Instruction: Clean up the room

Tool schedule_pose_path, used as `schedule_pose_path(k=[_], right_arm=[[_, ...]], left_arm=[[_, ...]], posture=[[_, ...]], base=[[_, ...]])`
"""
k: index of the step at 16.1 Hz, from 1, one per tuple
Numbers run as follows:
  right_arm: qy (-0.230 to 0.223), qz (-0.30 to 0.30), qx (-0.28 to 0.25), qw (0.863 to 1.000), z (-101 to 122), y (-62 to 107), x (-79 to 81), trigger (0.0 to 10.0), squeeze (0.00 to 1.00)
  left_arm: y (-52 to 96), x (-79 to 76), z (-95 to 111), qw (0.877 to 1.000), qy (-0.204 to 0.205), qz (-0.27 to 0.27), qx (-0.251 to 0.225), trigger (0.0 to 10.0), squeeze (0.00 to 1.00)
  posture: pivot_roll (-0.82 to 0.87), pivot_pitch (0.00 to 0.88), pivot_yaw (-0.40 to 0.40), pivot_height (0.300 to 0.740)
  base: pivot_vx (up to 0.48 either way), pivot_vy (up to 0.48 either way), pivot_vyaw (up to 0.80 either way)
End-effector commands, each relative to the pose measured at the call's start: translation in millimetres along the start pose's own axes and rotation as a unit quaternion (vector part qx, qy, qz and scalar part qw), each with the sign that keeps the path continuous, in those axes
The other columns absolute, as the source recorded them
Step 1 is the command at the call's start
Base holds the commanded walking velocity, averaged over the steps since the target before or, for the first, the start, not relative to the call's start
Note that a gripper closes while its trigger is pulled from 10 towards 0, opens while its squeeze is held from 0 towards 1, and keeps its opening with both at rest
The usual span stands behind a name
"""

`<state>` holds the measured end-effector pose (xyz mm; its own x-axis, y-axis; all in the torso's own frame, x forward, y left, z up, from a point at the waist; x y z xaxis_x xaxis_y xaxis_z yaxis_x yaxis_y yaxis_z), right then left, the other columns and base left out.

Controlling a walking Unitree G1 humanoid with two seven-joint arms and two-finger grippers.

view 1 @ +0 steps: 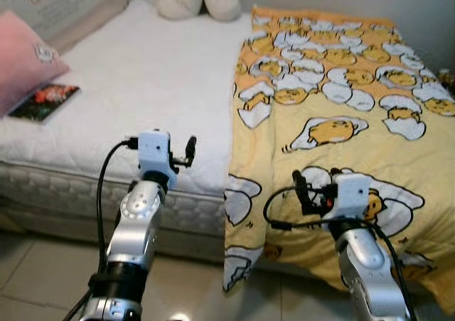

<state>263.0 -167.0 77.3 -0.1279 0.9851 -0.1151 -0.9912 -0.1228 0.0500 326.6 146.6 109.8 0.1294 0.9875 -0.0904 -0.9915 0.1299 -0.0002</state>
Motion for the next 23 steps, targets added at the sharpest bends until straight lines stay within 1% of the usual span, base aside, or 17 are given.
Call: schedule_pose_path(k=[1, 4, 6, 8, 9, 10, 12, 14, 17, 20, 22, 23], right_arm=[[0.002, -0.002, -0.013, 1.0, 6, 0.1, -1.1, 10.0, 0.0], [0.004, 0.003, -0.013, 1.0, 6, -0.4, 0.8, 10.0, 0.0], [0.006, 0.007, -0.013, 1.0, 7, -0.7, 2.1, 10.0, 0.0], [0.007, 0.01, -0.014, 1.0, 7, -1.1, 2.4, 10.0, 0.0], [0.008, 0.011, -0.014, 1.0, 7, -1.3, 2.6, 10.0, 0.0], [0.007, 0.012, -0.014, 1.0, 6, -1.5, 2.7, 10.0, 0.0], [0.003, 0.016, -0.008, 1.0, 5, -1.3, 4.4, 10.0, 0.0], [0.009, 0.02, -0.006, 1.0, 3, 1.3, 6.8, 10.0, 0.0], [0.004, 0.02, -0.003, 1.0, 0, 6.4, 10.2, 10.0, 0.0], [0.002, 0.019, 0.005, 1.0, -4, 14.0, 13.7, 10.0, 0.0], [0.005, 0.016, 0.003, 1.0, -4, 17.8, 13.7, 10.0, 0.0], [0.011, 0.017, 0.001, 1.0, -2, 18.9, 13.1, 10.0, 0.0]], left_arm=[[-4.5, -5.9, 5, 1.0, -0.004, -0.018, -0.008, 10.0, 0.0], [-2.8, -12.2, 2, 0.999, 0.0, -0.032, -0.008, 10.0, 0.0], [1.0, -16.8, -1, 0.999, 0.006, -0.04, -0.004, 10.0, 0.0], [3.2, -18.4, -4, 0.999, 0.01, -0.043, -0.002, 10.0, 0.0], [3.2, -19.7, -2, 0.999, 0.022, -0.046, -0.009, 10.0, 0.0], [2.4, -19.6, -1, 0.999, 0.012, -0.044, -0.009, 10.0, 0.0], [0.6, -18.5, -1, 0.999, 0.005, -0.044, -0.007, 10.0, 0.0], [-2.4, -11.8, -4, 0.999, -0.008, -0.033, 0.006, 10.0, 0.0], [-6.1, -4.4, -5, 0.999, -0.011, -0.026, 0.015, 10.0, 0.0], [-15.1, 11.4, -13, 0.998, -0.021, 0.004, 0.052, 10.0, 0.0], [-16.7, 16.2, -13, 0.998, -0.026, 0.008, 0.053, 10.0, 0.0], [-17.9, 18.2, -12, 0.999, -0.018, 0.009, 0.051, 10.0, 0.0]], posture=[[-0.07, 0.0, 0.003, 0.74], [-0.07, 0.0, 0.001, 0.74], [-0.06, 0.0, 0.0, 0.74], [-0.06, 0.0, -0.002, 0.74], [-0.06, 0.0, -0.002, 0.74], [-0.06, 0.0, -0.003, 0.74], [-0.06, 0.0, 0.0, 0.74], [-0.06, 0.0, 0.007, 0.74], [-0.06, 0.0, 0.016, 0.74], [-0.08, 0.009, 0.032, 0.74], [-0.09, 0.019, 0.035, 0.74], [-0.09, 0.025, 0.035, 0.74]], base=[[0.45, 0.0, 0.0], [0.48, 0.0, 0.0], [0.48, 0.0, 0.0], [0.48, 0.0, 0.0], [0.48, 0.0, 0.0], [0.48, 0.0, 0.0], [0.0, 0.0, -0.58], [0.0, 0.0, -0.7], [0.0, 0.0, -0.69], [0.0, 0.0, -0.69], [0.0, 0.0, -0.34], [0.0, 0.0, 0.0]])
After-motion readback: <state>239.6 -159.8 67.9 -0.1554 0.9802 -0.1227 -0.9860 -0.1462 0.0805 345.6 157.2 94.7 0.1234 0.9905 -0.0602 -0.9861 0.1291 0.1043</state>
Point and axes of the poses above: a point about 5 cm out from each wrist's last joint towards the gripper, its own y axis pointing back from the gripper into the wrist, its own z axis along the axis of the wrist's last joint, x = y × z, the point moved 1 cm from there along -y, pointing out of the wrist towards the gripper, and after that the axes turned 6 degrees about y, right-handed, at the moved point
